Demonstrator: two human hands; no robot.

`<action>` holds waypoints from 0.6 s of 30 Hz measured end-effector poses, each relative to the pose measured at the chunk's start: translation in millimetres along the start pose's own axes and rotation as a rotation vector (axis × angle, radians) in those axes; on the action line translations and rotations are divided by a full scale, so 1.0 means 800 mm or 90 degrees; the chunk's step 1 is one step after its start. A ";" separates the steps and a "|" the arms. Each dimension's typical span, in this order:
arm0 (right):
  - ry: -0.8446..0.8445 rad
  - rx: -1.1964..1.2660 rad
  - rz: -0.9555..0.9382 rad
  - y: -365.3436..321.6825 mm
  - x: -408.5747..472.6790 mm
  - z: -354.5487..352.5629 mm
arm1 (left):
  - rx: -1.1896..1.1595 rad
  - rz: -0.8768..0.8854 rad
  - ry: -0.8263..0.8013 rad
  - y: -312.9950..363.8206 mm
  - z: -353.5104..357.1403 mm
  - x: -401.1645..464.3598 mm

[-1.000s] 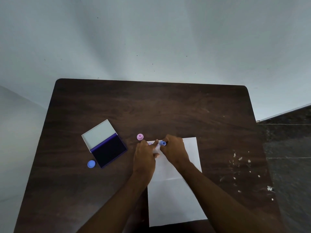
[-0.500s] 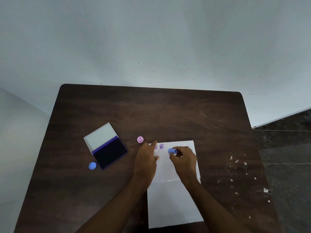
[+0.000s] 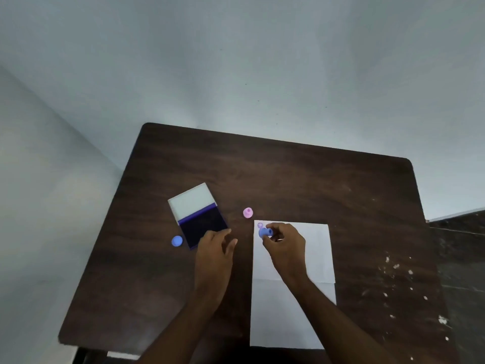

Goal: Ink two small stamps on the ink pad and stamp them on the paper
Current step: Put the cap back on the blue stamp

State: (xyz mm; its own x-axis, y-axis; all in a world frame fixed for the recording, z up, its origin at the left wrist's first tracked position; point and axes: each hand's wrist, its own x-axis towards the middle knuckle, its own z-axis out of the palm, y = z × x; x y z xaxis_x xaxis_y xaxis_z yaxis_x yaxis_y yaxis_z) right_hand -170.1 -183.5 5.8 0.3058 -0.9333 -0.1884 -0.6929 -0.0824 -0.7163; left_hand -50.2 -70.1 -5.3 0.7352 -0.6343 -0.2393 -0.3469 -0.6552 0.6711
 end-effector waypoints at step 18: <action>-0.130 -0.003 -0.135 -0.110 -0.037 0.112 | 0.007 -0.077 0.157 -0.124 -0.089 0.014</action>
State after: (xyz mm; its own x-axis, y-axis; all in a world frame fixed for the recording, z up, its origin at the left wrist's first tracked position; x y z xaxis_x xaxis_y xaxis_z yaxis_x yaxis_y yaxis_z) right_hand -59.7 -117.6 14.1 0.5692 -0.8050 -0.1671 -0.6027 -0.2704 -0.7507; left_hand 34.0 17.1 -24.1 0.8907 -0.4328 -0.1389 -0.2528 -0.7256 0.6400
